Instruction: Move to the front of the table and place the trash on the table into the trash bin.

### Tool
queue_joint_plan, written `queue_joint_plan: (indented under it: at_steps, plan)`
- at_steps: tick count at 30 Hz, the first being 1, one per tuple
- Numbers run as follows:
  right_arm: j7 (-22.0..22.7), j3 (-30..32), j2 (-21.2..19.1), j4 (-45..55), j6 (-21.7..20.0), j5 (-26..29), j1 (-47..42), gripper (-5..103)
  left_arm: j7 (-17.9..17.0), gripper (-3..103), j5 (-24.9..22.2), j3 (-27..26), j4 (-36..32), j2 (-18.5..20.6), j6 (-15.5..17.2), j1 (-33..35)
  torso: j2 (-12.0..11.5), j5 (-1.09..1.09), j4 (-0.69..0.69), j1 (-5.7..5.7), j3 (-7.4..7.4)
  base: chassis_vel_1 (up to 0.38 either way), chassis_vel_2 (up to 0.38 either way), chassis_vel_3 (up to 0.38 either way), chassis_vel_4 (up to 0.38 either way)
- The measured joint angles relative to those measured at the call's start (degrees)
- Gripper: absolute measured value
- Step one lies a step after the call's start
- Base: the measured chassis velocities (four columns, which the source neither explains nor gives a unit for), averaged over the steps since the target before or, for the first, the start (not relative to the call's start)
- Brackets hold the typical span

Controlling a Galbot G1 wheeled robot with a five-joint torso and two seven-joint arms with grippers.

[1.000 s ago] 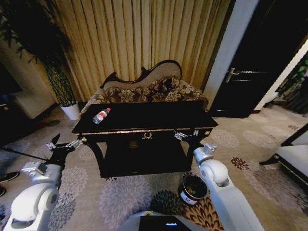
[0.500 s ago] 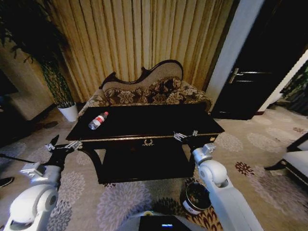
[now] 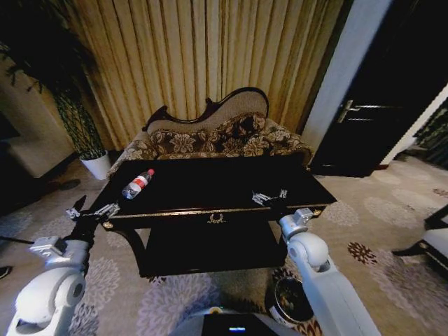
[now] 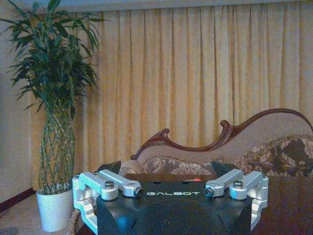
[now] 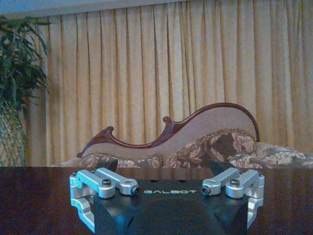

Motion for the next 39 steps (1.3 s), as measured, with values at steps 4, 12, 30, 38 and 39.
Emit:
queue_joint_plan:
  at_steps: [4,12,30,38,39]
  plan:
    - [0.0,0.4,0.2,-0.2,0.7,-0.3,-0.2,100,-1.4,100,-3.1,-0.1,-0.5,3.0,4.9,-0.3,0.0,0.0,0.01,0.01,0.0,-0.02,0.046,0.019,-0.018]
    - [0.0,2.7,0.5,-0.5,1.8,-0.1,-1.0,100,-4.1,100,-13.5,-1.0,3.1,13.4,12.4,-7.2,0.0,0.01,-0.01,-0.03,-0.01,0.0,0.0,0.0,0.0]
    - [0.0,4.7,1.2,-2.1,4.0,0.0,-1.6,100,-5.5,100,-34.4,5.4,17.8,29.7,27.6,-20.5,0.0,0.0,0.01,-0.01,0.0,0.0,0.0,0.0,0.0]
    - [0.0,3.8,1.1,-3.1,4.2,-0.2,-0.7,100,-3.6,100,-28.7,10.9,23.8,31.1,27.4,-24.5,0.0,0.0,0.01,-0.01,0.0,0.0,0.0,0.0,0.0]
    - [0.0,3.8,1.1,-3.1,4.2,-0.2,-0.7,100,-3.6,100,-28.7,10.9,23.8,31.1,27.4,-24.5,0.0,0.0,0.01,-0.01,0.0,0.0,0.0,0.0,0.0]
